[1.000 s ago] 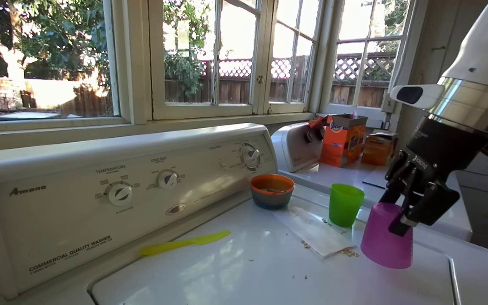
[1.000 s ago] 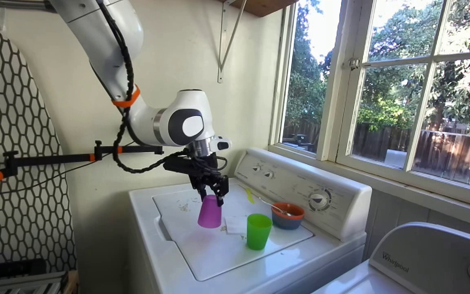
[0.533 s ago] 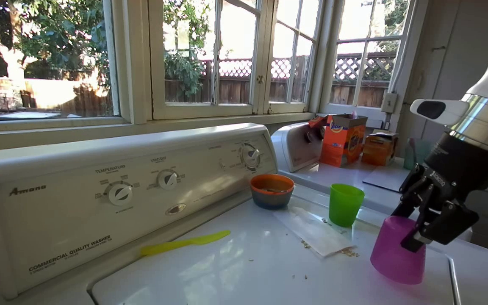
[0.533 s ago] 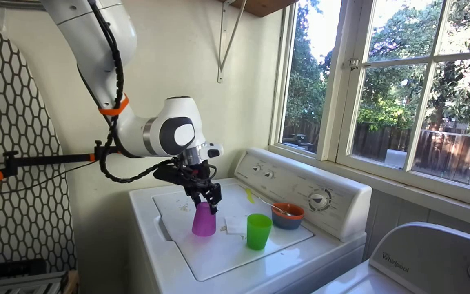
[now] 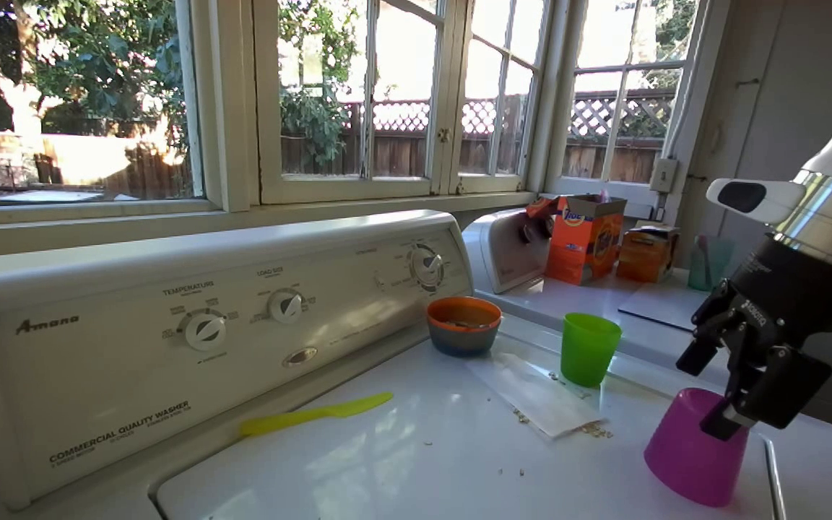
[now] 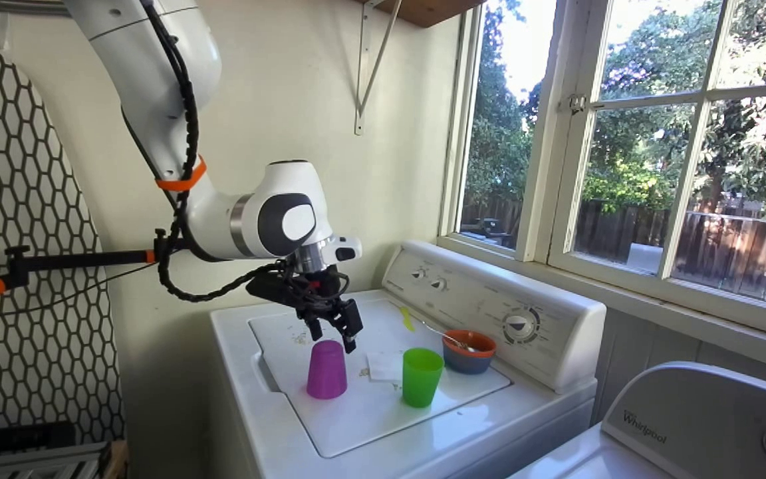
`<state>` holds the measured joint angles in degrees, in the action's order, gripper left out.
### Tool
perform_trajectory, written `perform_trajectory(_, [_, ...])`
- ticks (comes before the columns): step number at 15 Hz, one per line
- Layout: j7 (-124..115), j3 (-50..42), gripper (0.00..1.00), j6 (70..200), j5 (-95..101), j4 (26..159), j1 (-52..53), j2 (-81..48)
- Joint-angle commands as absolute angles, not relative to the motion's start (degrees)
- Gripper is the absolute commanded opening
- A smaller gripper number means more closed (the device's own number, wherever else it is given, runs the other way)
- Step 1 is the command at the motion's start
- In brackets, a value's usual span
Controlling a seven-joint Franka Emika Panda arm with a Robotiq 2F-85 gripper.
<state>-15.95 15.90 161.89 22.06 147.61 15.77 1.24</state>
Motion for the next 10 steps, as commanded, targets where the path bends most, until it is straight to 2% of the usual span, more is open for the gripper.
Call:
perform_trajectory(1, [-20.9,16.1,1.00,160.1,27.1,148.4,15.4,5.2])
perform_trajectory(4, [-24.6,16.0,1.00,156.9,28.7,148.1,14.4,8.0])
perform_trajectory(10, [-22.3,15.0,1.00,149.7,19.6,146.0,12.4,8.5])
